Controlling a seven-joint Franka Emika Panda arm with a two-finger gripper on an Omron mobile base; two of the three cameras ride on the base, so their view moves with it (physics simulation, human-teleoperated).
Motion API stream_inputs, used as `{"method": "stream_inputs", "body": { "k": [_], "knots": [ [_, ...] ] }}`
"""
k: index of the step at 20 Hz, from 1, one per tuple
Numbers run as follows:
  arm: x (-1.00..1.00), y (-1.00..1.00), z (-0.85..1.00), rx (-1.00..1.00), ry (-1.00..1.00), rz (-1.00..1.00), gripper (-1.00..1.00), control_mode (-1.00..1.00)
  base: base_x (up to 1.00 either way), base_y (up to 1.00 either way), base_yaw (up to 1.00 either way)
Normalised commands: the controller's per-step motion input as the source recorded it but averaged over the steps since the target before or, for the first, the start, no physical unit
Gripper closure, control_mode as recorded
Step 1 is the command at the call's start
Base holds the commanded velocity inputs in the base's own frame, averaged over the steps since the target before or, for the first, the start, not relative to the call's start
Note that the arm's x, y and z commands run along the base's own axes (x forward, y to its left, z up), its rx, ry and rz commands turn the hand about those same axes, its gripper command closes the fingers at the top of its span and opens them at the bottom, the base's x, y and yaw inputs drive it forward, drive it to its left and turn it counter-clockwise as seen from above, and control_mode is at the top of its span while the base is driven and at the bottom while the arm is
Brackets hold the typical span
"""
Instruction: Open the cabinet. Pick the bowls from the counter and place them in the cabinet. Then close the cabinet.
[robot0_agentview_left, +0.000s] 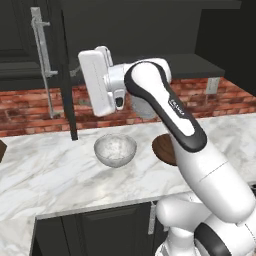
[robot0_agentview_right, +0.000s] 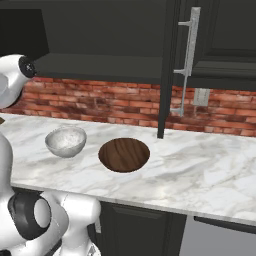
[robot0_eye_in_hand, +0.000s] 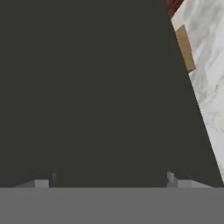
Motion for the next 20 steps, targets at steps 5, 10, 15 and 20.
{"method": "stream_inputs", "body": {
  "k": [5, 10, 15, 20],
  "knots": [
    [0.25, 0.84, -0.01, 0.12, 0.15, 0.08, -1.0, -1.0, 0.0, 0.0, 0.0],
    [0.01, -0.42, 0.03, 0.01, 0.13, -0.01, -1.0, -1.0, 0.0, 0.0, 0.0],
    [-0.35, -0.73, 0.01, -0.07, 0.25, -0.06, -1.0, -1.0, 0.0, 0.0, 0.0],
    [-0.42, -0.64, -0.12, -0.22, 0.26, -0.1, -1.0, -1.0, 0.0, 0.0, 0.0]
  ]
}}
